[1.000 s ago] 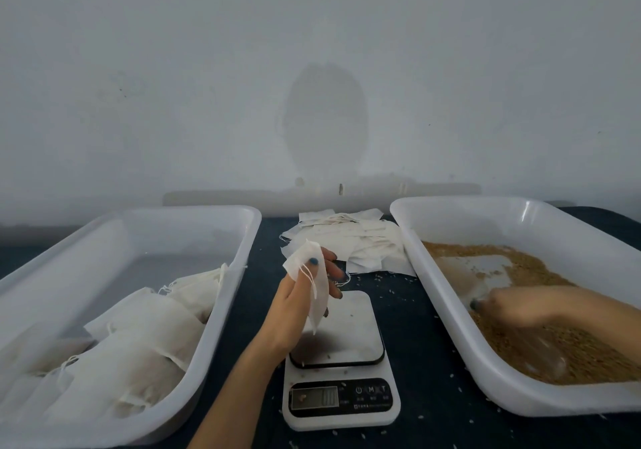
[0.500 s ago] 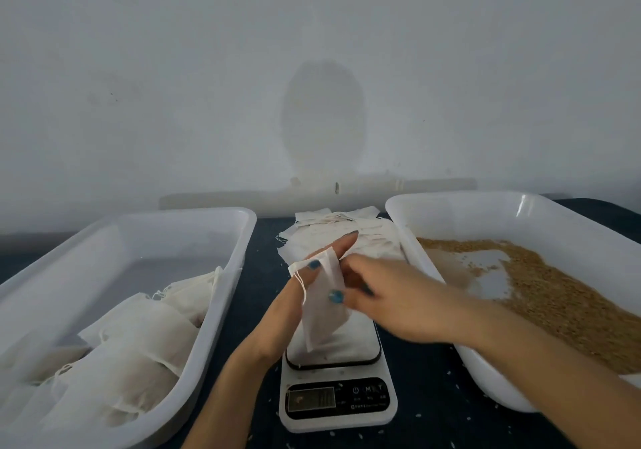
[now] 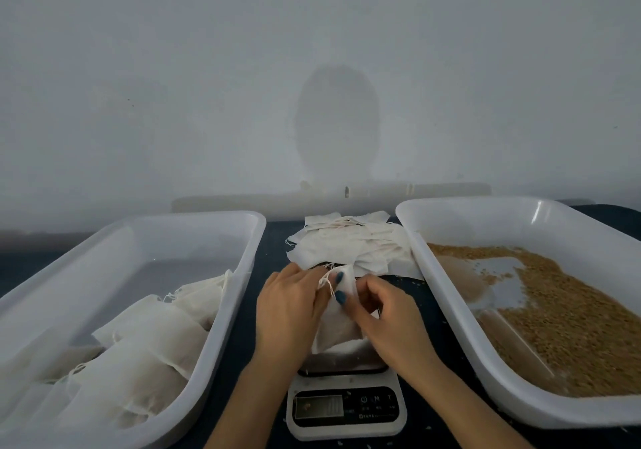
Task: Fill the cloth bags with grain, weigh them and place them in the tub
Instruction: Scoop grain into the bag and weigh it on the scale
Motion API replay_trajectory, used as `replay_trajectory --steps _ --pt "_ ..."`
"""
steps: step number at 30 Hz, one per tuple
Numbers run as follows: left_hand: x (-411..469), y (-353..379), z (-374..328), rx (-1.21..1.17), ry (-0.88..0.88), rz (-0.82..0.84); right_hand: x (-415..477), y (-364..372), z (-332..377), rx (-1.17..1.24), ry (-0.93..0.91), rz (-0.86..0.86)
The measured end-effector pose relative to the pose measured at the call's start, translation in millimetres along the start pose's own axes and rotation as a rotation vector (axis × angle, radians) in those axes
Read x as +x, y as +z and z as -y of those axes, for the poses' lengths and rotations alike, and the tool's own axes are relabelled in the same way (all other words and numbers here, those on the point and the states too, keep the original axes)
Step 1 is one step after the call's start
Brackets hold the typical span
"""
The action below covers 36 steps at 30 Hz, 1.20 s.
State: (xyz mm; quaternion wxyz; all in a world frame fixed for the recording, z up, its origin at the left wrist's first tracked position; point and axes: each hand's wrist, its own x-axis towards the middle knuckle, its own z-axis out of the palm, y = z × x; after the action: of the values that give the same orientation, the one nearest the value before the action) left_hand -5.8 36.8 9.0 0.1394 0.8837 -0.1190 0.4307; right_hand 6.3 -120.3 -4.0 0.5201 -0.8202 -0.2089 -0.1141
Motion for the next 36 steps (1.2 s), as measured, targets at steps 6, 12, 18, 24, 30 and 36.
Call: replay_trajectory --steps 6,12,18,24,30,36 --pt "-8.3 9.2 5.3 -0.132 -0.141 0.156 -0.5 -3.8 -19.8 -0.148 -0.012 -0.031" --pt "-9.2 16.4 9.8 -0.525 -0.507 0.248 0.0 -10.5 -31.8 -0.152 0.002 -0.084" --pt "-12.5 23.7 20.2 -0.551 -0.693 0.238 -2.7 -10.4 -38.0 -0.062 0.054 -0.133" --pt "-12.2 23.9 23.2 -0.513 -0.74 0.279 -2.7 -8.4 -39.7 -0.05 0.039 -0.126" --pt "-13.0 21.4 22.9 -0.525 -0.755 0.279 -4.2 -10.3 -34.2 -0.057 0.03 -0.14" --pt "-12.3 21.8 22.1 -0.52 -0.748 0.271 -4.0 -10.6 -34.0 -0.134 0.025 -0.131"
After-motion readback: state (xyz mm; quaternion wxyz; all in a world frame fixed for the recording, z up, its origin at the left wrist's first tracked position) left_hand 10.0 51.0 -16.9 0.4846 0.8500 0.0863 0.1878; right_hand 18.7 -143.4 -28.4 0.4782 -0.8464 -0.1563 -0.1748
